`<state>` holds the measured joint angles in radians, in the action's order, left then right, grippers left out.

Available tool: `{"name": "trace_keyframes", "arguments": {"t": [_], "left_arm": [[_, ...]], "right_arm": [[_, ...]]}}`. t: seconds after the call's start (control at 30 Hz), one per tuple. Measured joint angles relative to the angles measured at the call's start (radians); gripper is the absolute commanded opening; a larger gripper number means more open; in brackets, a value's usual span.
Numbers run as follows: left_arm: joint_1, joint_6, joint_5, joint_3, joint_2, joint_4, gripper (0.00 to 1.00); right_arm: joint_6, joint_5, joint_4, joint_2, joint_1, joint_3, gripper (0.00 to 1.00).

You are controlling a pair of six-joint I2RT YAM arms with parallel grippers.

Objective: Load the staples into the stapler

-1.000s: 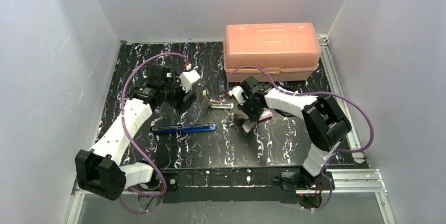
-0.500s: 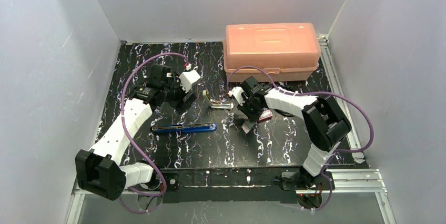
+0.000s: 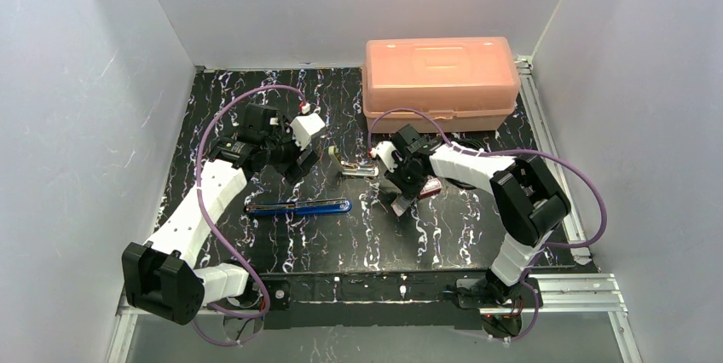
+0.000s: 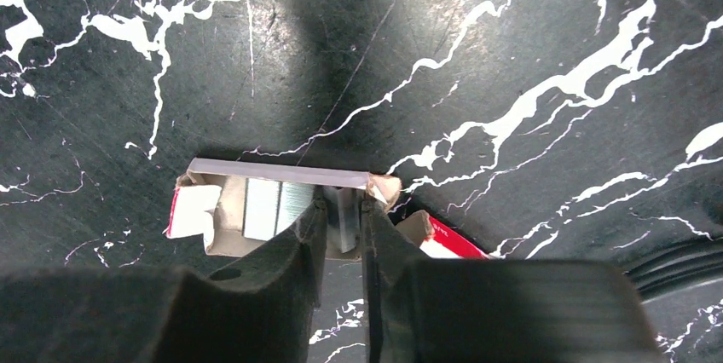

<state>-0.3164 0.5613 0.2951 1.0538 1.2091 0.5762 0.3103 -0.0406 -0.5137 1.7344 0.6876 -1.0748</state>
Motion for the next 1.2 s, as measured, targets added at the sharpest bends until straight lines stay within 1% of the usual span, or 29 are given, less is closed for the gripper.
{"name": "trace_keyframes", "arguments": {"t": [0.17, 0.4, 0.73, 0.93, 1.2], "left_arm": [[0.000, 0.000, 0.000, 0.000, 0.000, 0.000, 0.79], [0.000, 0.000, 0.000, 0.000, 0.000, 0.000, 0.79], [0.000, 0.001, 0.000, 0.000, 0.000, 0.000, 0.79], [0.000, -0.001, -0.004, 0.000, 0.000, 0.000, 0.79], [0.000, -0.014, -0.018, 0.000, 0.000, -0.005, 0.79]], "right_arm": [[0.000, -0.010, 0.013, -0.004, 0.000, 0.018, 0.29], [0.001, -0.009, 0.021, -0.008, 0.000, 0.024, 0.18], [0.001, -0.012, 0.016, -0.010, 0.000, 0.022, 0.06], [-0.001, -0.023, -0.024, -0.010, 0.000, 0.011, 0.03], [-0.001, -0.028, -0.062, -0.034, 0.000, -0.028, 0.03]]}}
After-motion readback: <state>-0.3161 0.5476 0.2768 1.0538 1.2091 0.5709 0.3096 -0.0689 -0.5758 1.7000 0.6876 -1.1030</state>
